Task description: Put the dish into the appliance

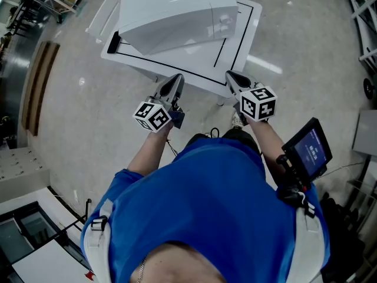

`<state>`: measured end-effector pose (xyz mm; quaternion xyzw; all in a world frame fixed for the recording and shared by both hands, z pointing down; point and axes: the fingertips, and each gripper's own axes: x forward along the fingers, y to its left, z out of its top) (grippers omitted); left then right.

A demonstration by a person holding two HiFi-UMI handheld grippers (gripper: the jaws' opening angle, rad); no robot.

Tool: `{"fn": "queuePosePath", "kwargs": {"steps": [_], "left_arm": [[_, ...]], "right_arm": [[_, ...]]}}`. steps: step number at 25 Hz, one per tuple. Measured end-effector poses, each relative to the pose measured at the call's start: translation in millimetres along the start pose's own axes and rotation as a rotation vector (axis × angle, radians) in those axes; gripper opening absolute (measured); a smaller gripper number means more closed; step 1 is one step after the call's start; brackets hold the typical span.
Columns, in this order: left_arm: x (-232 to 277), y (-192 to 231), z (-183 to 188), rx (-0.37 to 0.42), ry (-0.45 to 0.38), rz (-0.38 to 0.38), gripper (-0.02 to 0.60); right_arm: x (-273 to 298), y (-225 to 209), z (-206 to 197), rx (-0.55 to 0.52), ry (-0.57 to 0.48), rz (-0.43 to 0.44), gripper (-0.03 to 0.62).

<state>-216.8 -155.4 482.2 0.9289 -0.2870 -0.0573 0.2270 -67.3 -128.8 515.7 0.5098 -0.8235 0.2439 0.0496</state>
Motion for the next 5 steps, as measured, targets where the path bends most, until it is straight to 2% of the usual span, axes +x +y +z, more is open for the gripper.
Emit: {"fn": "queuePosePath", "kwargs": {"steps": [5], "left_arm": [[2.5, -0.7, 6.3, -0.008, -0.013, -0.011, 0.008]], "right_arm": [[3.0, -5.1, 4.4, -0.002, -0.003, -0.007, 0.002]]}}
